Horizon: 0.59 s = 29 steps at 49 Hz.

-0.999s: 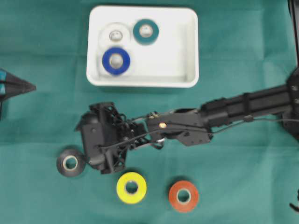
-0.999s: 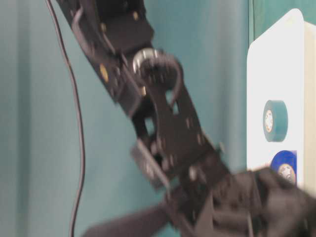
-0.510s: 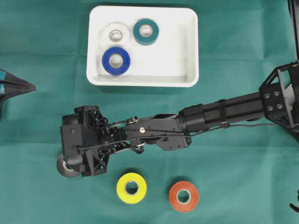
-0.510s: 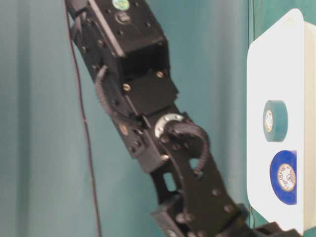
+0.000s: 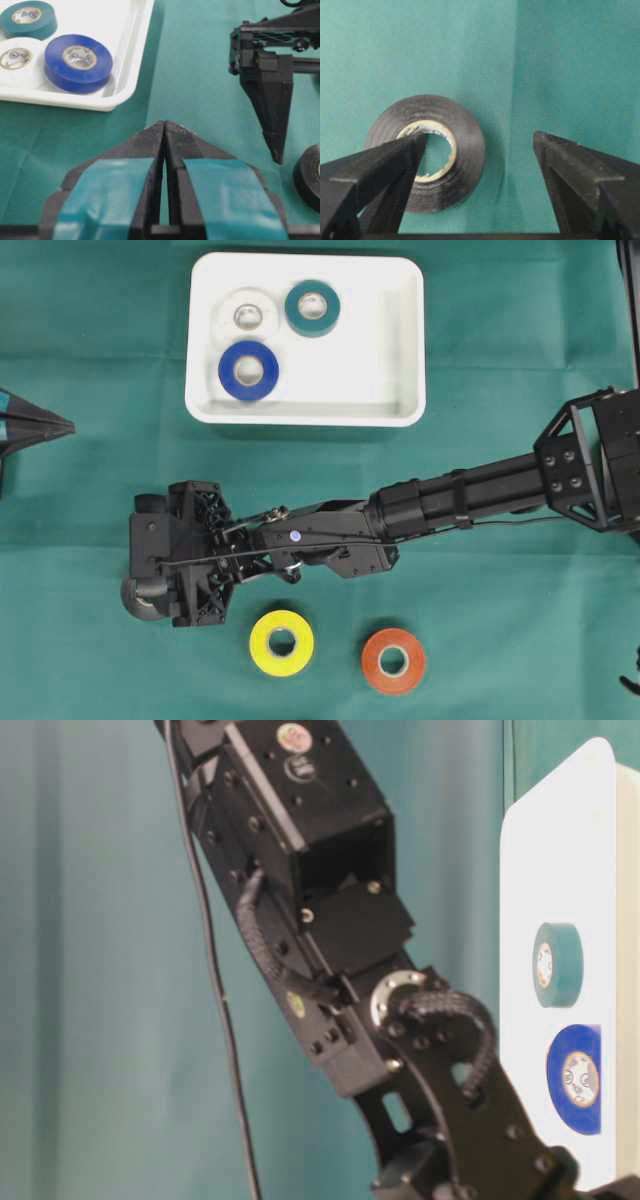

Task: Put the tape into the white case with the right arm.
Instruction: 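Move the right gripper toward the black tape roll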

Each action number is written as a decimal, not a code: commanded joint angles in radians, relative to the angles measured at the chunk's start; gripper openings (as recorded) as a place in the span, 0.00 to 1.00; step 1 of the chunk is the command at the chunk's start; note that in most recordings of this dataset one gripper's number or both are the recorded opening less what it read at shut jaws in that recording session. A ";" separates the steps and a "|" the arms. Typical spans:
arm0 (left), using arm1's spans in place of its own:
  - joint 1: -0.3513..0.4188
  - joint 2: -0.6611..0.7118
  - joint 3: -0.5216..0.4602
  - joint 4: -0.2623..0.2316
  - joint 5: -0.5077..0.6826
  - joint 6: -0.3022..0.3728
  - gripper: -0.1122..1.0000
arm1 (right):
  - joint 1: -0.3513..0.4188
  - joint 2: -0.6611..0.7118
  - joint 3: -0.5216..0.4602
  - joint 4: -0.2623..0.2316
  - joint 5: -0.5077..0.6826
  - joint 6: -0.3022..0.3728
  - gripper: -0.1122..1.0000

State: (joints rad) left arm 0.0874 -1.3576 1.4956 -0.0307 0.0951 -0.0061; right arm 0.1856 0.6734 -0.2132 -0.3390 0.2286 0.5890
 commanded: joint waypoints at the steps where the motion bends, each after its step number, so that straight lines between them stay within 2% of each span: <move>1: 0.002 0.008 -0.012 0.002 -0.003 0.000 0.11 | 0.009 -0.014 -0.034 0.005 0.025 0.003 0.64; 12: 0.003 0.008 -0.012 0.002 -0.005 0.000 0.11 | 0.009 0.009 -0.064 0.008 0.121 0.006 0.64; 29: 0.003 0.008 -0.012 0.002 -0.003 0.000 0.11 | 0.006 0.055 -0.144 0.025 0.176 0.008 0.64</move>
State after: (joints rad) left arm 0.0874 -1.3576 1.4956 -0.0291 0.0966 -0.0061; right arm 0.1963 0.7409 -0.3206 -0.3221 0.4004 0.5983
